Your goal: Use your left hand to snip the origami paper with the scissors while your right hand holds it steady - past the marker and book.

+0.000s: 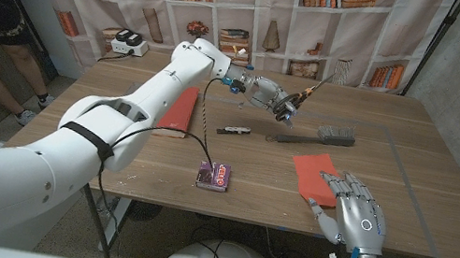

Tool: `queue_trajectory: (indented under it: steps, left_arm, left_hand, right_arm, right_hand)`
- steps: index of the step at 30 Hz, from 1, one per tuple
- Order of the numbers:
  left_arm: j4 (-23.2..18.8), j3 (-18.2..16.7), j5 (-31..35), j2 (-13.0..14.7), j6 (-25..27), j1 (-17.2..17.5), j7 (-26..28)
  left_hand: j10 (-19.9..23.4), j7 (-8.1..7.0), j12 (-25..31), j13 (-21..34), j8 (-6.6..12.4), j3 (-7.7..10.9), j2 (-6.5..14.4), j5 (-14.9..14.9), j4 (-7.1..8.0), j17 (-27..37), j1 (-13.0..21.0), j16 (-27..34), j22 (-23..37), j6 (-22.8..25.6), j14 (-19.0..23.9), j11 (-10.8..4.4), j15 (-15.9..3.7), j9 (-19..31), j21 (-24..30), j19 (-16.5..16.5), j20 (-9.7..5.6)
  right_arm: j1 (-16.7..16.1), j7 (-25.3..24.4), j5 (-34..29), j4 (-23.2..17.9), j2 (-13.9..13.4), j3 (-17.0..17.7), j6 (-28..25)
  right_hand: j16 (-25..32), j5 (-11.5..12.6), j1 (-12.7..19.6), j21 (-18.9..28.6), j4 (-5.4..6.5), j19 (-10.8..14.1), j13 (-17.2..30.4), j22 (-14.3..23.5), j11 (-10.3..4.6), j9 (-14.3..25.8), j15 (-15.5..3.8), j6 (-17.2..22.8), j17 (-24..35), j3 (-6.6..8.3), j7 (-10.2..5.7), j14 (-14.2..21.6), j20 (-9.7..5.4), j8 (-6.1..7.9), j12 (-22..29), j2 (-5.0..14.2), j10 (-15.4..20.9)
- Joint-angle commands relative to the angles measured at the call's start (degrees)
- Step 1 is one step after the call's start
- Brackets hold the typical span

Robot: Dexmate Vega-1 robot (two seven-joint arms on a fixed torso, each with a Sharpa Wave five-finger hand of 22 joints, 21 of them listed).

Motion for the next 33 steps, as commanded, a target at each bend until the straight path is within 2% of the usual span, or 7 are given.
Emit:
queue_trajectory:
  steps: [1, 11, 25, 33]
  left_arm:
    - [-5.03, -0.33, -0.26, 1.14, 3.86, 2.24, 1.88]
    - [-8.28, 0.35, -1.67, 2.69, 5.34, 3.53, 1.77]
    - [-8.33, 0.72, -3.23, 3.65, 5.20, 4.04, 2.45]
    - [-10.02, 0.44, -3.83, 4.68, 6.06, 5.10, 3.51]
  left_hand:
    - [6.59, -0.08, 0.22, 0.16, 0.19, 10.52, 4.58, 0.25, 8.99, 0.18, -4.27, 0.00, 0.15, 0.33, 10.67, -6.72, -12.66, -0.10, -0.13, 0.33, 0.21]
    - [6.71, 0.16, 0.31, 0.04, 0.16, 10.74, 4.55, 0.28, 8.77, 0.18, -4.38, -0.11, 0.14, 0.36, 10.59, -6.97, -12.36, -0.08, -0.02, 0.86, 0.73]
    - [6.67, -0.02, 0.48, 0.10, 0.07, 10.95, 4.62, 0.30, 8.66, 0.25, -4.70, -0.16, 0.14, 0.22, 10.56, -6.73, -12.30, -0.01, -0.06, 1.16, 1.04]
    - [6.22, -0.04, 0.38, 0.09, -0.01, 11.03, 4.66, 0.28, 8.61, 0.34, -4.90, -0.31, 0.14, 0.17, 10.13, -6.64, -12.17, -0.04, -0.13, 1.21, 1.32]
  right_arm:
    - [3.75, 2.15, -4.60, 4.72, 0.36, -4.04, -1.99]
    - [5.39, 0.67, -4.04, 8.20, 1.43, -4.84, -2.35]
    - [7.39, -0.97, -2.93, 12.32, 2.58, -5.95, -3.50]
    - [8.65, -1.96, -1.07, 13.98, 3.39, -6.26, -3.56]
  right_hand:
    - [-0.20, 0.33, 1.17, -0.21, 0.05, 0.15, 0.20, 0.17, -0.02, 0.18, -4.83, 0.30, 0.09, 0.66, -0.21, 0.23, -1.04, -0.06, -0.23, 0.19, 0.35]
    - [-0.31, 0.74, 3.28, -0.37, -0.12, 0.11, 0.21, 0.20, -0.05, 0.23, -5.01, 0.25, 0.10, 1.42, -0.23, 0.35, -1.80, -0.26, -0.73, 0.55, 0.14]
    - [0.08, 1.17, 5.19, -0.35, 0.27, 0.60, 0.31, 0.27, -0.08, 0.36, -5.96, 1.36, 0.16, 1.92, -0.17, 1.98, -3.01, 0.00, -1.00, 0.60, 1.15]
    - [0.50, 1.58, 6.62, -0.28, 0.95, 1.26, 0.49, 0.37, -0.15, 0.60, -6.68, 4.57, 0.17, 2.24, -0.16, 4.47, -3.51, 1.08, -0.75, 1.01, 4.35]
